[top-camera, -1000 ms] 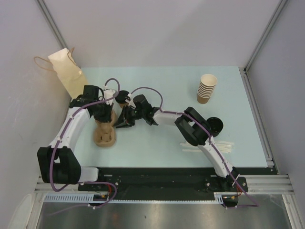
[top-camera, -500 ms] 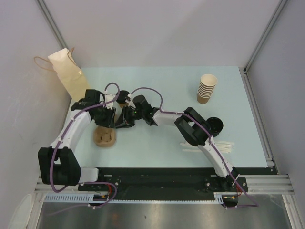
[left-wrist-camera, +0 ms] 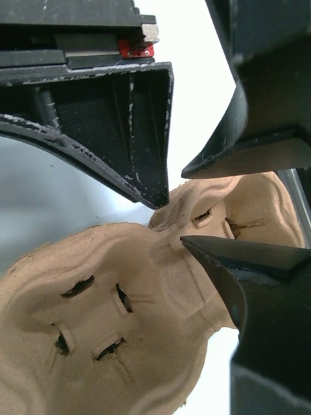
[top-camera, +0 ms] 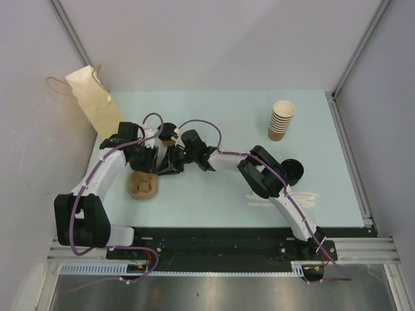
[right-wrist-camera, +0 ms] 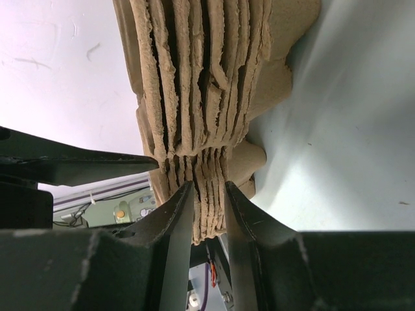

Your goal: Pack the takeout coffee

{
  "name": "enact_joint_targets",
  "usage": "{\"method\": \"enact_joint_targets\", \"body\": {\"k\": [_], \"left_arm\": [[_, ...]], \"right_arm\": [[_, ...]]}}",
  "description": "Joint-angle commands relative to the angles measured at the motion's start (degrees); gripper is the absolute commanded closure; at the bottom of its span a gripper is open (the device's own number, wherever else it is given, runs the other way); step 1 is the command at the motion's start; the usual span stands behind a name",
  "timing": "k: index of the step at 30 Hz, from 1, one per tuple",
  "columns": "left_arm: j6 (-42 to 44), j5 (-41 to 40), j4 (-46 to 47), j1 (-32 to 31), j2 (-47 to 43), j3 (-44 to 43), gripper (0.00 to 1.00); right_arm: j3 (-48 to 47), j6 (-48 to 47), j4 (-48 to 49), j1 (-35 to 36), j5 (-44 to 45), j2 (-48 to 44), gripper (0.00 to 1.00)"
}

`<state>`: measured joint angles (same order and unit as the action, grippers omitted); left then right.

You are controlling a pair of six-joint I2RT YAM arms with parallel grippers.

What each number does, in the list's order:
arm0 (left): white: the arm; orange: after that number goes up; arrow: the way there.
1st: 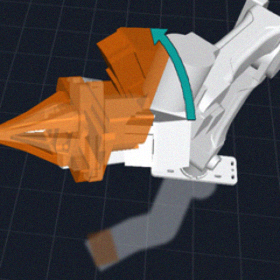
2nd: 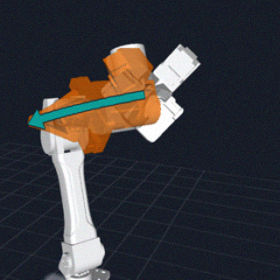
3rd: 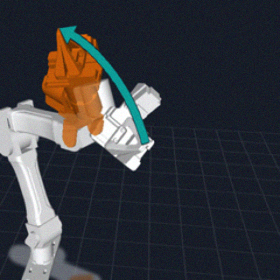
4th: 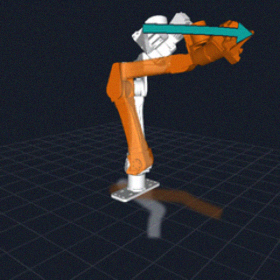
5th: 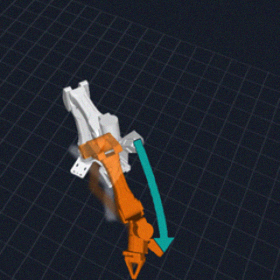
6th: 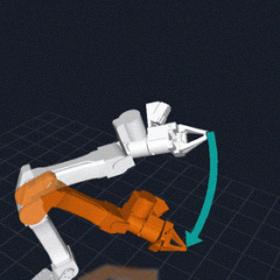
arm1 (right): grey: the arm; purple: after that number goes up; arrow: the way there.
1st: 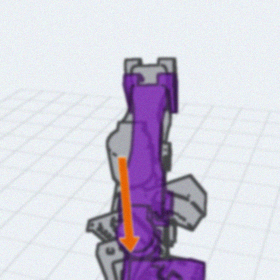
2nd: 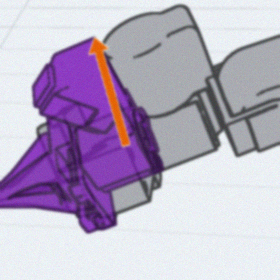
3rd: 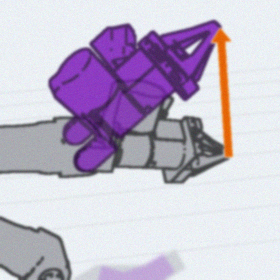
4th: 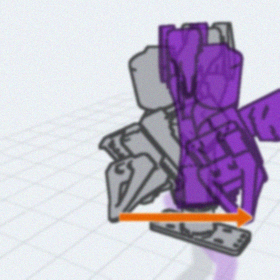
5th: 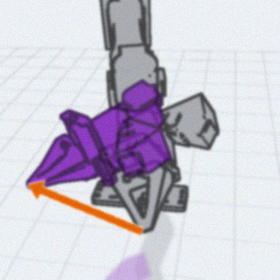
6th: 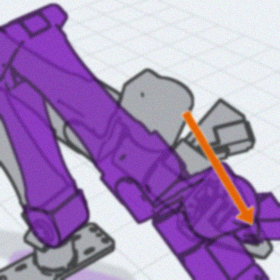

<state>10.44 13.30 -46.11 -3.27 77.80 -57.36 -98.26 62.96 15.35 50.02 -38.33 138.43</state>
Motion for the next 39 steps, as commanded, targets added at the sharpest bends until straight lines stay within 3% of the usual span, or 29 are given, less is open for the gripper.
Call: {"method": "enact_joint_targets", "body": {"k": [1, 9, 20, 27, 28, 29, 34, 39], "left_arm": [[-1.3, -0.38, 1.63, -0.51, 0.77, 0.15, 0.57], [-1.38, -1.26, 1.46, -0.51, 1.48, 0.41, 0.59], [-2.0, -1.26, -0.03, -0.51, -1.42, -0.38, 1.0], [-2.26, -1.69, -1.35, -0.51, -3.36, -2.05, 1.0], [-2.52, -2.05, -1.35, -0.51, -3.62, -2.22, 0.78], [-3.31, -2.22, -1.35, -0.51, -3.88, -2.23, 0.69], [-6.91, -0.82, 0.05, -0.6, -5.11, -1.26, 0.52], [-14.91, -5.47, 1.72, -0.6, -4.15, -0.65, 0.58]], "right_arm": [[0.35, -0.56, 2.14, 0.34, 0.45, -1.41, 0.7], [0.26, -0.56, 2.22, 0.25, 0.53, -1.41, 0.7], [0.26, -0.73, 2.22, 0.25, 0.53, -1.58, 0.7], [0.08, -0.82, 2.31, 0.08, 0.27, -2.02, 0.7], [0.08, -0.91, 2.31, 0.17, 0.36, -2.2, 0.69], [0.26, -0.91, 2.22, 0.17, 0.36, -2.2, 0.69], [1.31, -1.43, 1.44, 0.08, 1.15, -3.08, 0.69], [2.9, -1.17, 1.78, -0.18, 2.2, -3.87, 0.68]]}}
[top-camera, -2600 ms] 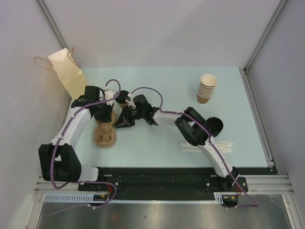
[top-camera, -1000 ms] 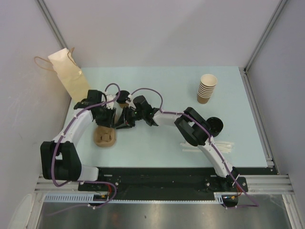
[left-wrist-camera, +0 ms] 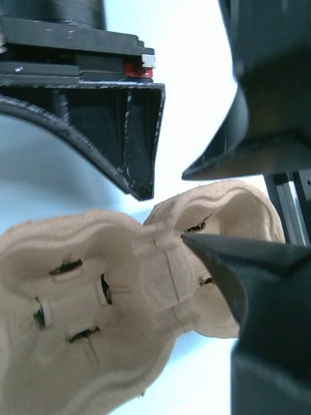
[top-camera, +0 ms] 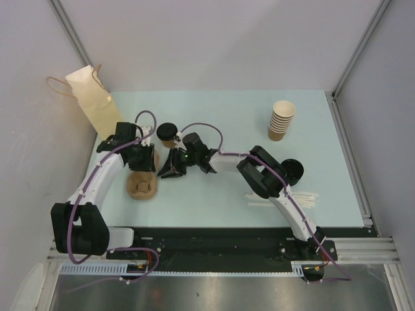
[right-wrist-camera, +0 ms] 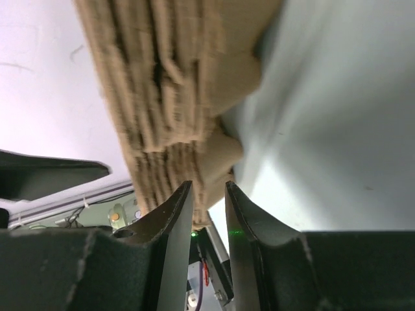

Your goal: Pack the takeout coffee

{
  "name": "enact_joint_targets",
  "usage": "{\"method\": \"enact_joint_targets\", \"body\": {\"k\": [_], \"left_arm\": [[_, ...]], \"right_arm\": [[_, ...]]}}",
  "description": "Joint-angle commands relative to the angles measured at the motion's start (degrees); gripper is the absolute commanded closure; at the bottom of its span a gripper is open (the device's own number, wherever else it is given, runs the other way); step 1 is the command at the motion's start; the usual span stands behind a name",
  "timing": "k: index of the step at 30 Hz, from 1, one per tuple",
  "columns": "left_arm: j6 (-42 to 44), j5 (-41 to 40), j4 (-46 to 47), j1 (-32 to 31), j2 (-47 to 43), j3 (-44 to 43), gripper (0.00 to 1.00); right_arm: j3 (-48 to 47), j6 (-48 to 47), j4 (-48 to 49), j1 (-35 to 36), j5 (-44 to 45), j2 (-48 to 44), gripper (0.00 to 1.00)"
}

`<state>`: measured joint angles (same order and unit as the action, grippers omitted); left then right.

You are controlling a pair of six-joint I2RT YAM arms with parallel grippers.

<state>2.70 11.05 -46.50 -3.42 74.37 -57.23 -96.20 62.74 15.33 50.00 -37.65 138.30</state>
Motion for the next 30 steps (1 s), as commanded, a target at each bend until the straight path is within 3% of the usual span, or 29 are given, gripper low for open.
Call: {"method": "enact_joint_targets", "body": {"k": [1, 3, 7, 30], "left_arm": [[-8.23, -4.71, 2.12, -0.45, -0.28, -0.86, 0.62], [-10.43, -5.25, 2.12, -0.36, 0.77, -1.04, 0.71], [-12.1, -4.11, 2.55, -0.53, 1.3, -0.86, 0.73], [-11.58, -7.18, 5.28, -0.89, 5.26, 0.28, 0.76]], "right_arm": [[0.84, -0.95, 1.81, -0.16, 1.44, -3.74, 0.68], [0.84, -0.78, 1.89, -0.16, 1.53, -3.65, 0.68], [1.02, -0.87, 1.81, -0.25, 1.7, -3.83, 0.68], [0.05, -0.25, 2.51, -0.69, 1.26, -2.95, 0.68]]}}
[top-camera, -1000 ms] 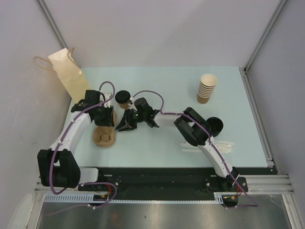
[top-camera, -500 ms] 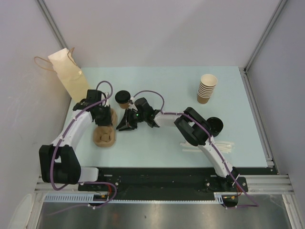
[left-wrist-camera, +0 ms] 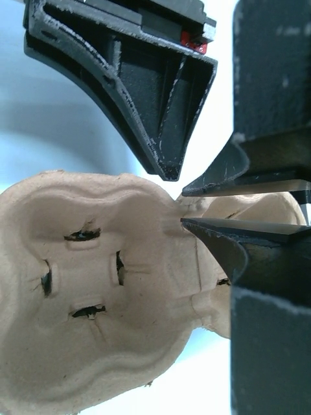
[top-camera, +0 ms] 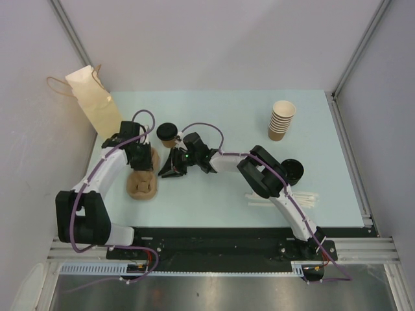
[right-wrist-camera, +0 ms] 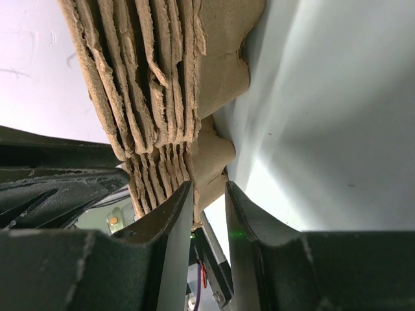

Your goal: Pack the takeout coffee

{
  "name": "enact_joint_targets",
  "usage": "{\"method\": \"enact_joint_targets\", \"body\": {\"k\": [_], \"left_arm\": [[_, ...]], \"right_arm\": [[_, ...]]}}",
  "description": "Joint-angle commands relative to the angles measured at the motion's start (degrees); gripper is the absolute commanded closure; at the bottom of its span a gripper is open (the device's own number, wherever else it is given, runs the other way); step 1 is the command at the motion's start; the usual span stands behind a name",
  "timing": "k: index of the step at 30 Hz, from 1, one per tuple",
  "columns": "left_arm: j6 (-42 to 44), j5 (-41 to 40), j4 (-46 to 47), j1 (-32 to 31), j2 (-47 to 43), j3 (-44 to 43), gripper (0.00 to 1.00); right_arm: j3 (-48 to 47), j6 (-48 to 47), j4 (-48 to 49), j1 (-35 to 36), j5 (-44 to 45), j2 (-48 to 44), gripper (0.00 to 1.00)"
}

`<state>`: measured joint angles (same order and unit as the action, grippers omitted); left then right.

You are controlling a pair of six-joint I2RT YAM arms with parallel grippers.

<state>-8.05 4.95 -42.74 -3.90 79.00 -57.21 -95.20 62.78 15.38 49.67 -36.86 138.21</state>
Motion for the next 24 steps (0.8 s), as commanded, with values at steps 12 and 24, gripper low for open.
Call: {"method": "enact_joint_targets", "body": {"k": [12, 24], "left_arm": [[-0.03, -1.35, 1.26, -0.41, 1.42, 0.09, 1.0], [0.93, -1.08, -2.87, -0.32, -4.55, -4.14, 1.0]], "right_arm": [[-1.13, -0.12, 2.9, -0.63, 0.21, -2.77, 0.69], [-2.36, -0.82, 3.61, -0.8, -0.23, -4.79, 0.69]]}}
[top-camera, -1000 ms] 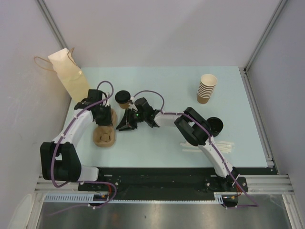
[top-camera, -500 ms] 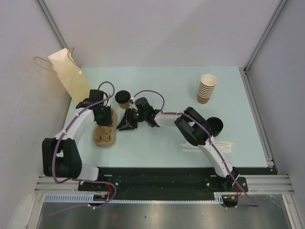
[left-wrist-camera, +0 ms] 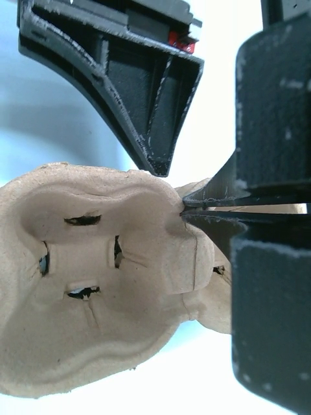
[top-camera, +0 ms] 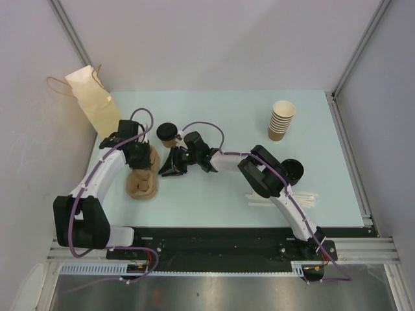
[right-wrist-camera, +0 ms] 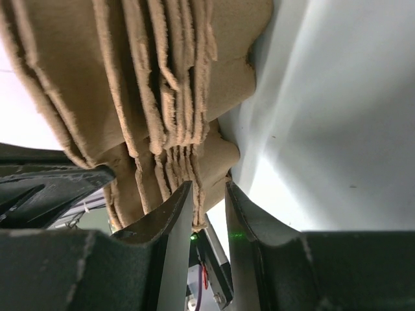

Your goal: Pack the takeout coffee

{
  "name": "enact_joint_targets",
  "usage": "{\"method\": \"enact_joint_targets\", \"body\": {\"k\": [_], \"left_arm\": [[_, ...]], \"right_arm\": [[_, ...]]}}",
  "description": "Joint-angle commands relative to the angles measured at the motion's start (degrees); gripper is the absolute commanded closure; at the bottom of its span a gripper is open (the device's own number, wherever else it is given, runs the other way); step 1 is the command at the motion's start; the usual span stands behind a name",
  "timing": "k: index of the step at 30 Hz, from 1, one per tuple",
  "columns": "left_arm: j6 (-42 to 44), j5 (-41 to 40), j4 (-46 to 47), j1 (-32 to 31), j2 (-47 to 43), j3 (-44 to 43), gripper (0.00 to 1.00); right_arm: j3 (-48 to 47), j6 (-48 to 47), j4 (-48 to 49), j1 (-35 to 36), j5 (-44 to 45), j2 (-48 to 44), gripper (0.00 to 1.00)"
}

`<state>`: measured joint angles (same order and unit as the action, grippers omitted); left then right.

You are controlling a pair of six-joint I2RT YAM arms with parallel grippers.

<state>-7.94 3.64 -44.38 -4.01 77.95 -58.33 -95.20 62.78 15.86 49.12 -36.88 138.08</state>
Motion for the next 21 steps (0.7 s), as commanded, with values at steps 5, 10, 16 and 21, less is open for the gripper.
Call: {"method": "enact_joint_targets", "body": {"k": [5, 10, 16, 21], "left_arm": [[1.26, -0.3, -2.46, -0.21, -4.65, -4.07, 1.0], [1.88, -0.91, -3.08, -0.12, -5.27, -4.34, 1.0], [1.62, -0.65, -2.82, -0.12, -5.27, -3.81, 1.0], [0.83, 0.66, -2.2, -0.12, -4.92, -3.46, 1.0]], "right_arm": [[-3.06, -0.82, 3.56, -0.26, -1.0, -5.63, 0.68], [-2.8, -1.7, 4.09, -0.17, -1.88, -7.03, 0.66], [-1.14, -3.72, 3.57, -0.26, -2.67, -10.2, 0.66], [1.33, -3.99, 4.88, 0.62, -3.54, -12.04, 0.66]]}}
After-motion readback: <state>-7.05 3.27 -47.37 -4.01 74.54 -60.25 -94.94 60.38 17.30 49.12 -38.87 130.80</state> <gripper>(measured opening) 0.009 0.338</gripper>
